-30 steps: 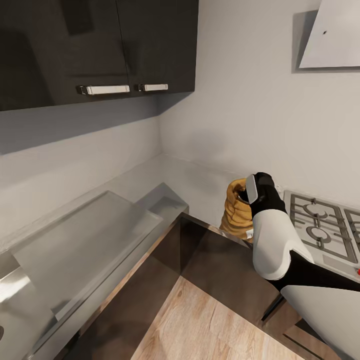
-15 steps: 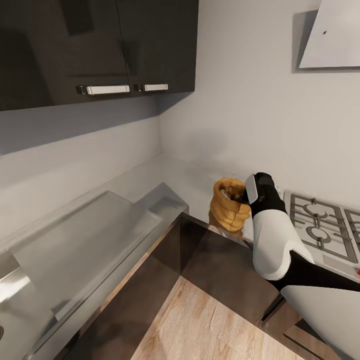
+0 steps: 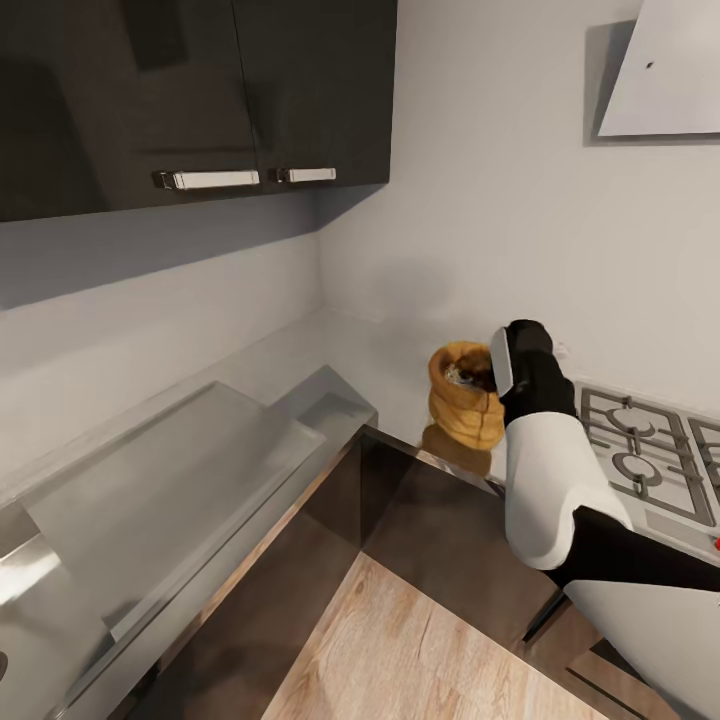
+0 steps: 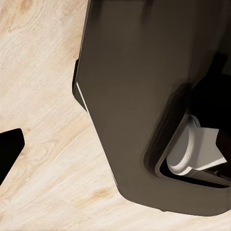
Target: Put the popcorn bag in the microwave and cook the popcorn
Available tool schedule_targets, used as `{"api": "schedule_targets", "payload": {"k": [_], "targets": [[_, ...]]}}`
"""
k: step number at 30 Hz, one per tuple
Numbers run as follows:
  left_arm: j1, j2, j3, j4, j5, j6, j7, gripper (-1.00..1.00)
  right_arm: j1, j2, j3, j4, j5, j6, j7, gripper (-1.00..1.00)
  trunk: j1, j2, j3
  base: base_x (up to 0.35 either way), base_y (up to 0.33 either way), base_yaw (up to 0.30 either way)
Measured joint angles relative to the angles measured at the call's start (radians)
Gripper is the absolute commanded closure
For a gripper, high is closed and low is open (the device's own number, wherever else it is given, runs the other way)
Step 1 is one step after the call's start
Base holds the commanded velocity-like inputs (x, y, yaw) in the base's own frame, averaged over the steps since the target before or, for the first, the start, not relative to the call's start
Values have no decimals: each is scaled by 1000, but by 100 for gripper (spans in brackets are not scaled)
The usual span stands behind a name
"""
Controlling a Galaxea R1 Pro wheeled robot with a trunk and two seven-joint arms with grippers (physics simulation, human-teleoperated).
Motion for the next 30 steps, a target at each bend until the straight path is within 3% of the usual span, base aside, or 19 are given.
{"api": "schedule_targets", "payload": {"k": [13,24,30], "targets": [[0,-1,0,1,-2,0,-1,-100,0,0,2,-30,-5,0,3,100,0,0,0,-15,0,0],[0,-4,-1,4,-1,-1,5,-100,0,0,2,-46,-4,0,11,100,1,0,0,-327,0,0],[0,-5,-1,5,-1,-1,6,-100,0,0,6,-123,-8,-1,103,100,1,0,0,-347,0,0]]}}
